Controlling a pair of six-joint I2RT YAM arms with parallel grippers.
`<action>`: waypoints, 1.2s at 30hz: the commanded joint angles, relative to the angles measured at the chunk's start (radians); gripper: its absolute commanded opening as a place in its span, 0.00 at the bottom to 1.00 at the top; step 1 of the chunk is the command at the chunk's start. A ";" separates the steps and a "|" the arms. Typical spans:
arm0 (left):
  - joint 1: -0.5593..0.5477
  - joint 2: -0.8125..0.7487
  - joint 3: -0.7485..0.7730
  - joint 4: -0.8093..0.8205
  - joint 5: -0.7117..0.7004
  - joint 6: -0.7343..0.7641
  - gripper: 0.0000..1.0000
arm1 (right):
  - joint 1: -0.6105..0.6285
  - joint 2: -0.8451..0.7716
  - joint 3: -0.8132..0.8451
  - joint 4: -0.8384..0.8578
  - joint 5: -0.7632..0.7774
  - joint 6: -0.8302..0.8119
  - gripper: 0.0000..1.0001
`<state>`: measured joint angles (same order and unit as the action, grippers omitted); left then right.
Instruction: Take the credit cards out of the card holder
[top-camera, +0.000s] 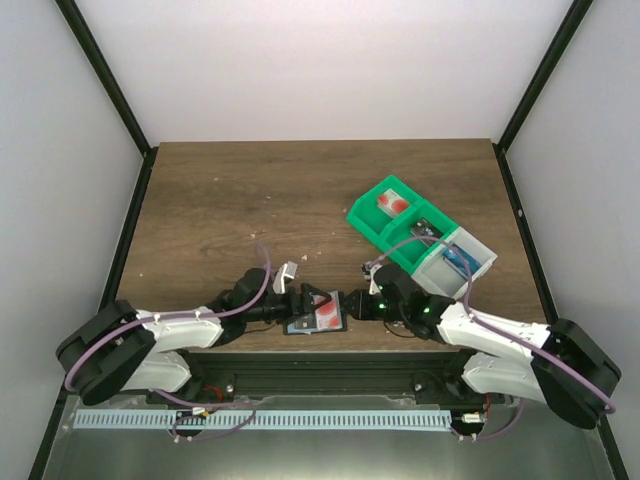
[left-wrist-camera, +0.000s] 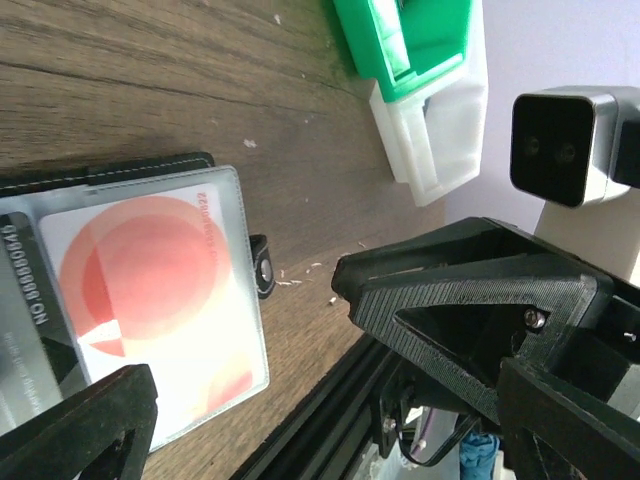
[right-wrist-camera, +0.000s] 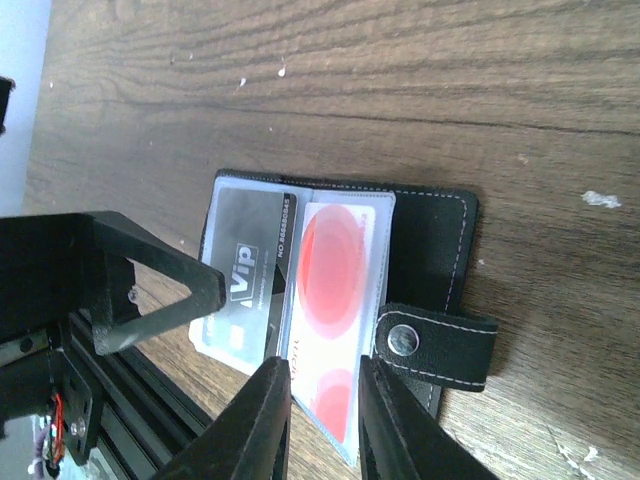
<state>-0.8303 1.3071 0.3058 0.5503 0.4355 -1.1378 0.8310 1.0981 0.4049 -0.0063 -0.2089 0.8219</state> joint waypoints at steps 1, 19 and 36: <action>-0.003 -0.037 -0.031 -0.047 -0.069 0.023 0.93 | 0.007 0.033 0.031 0.032 -0.051 -0.026 0.20; 0.020 0.000 -0.087 0.073 -0.064 -0.019 0.91 | 0.007 0.262 0.081 0.081 -0.095 -0.038 0.17; 0.020 0.073 -0.049 0.051 -0.105 0.016 0.68 | 0.007 0.360 -0.006 0.140 -0.052 -0.018 0.10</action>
<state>-0.8158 1.3609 0.2287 0.5907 0.3595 -1.1484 0.8330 1.4281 0.4316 0.1658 -0.2928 0.8028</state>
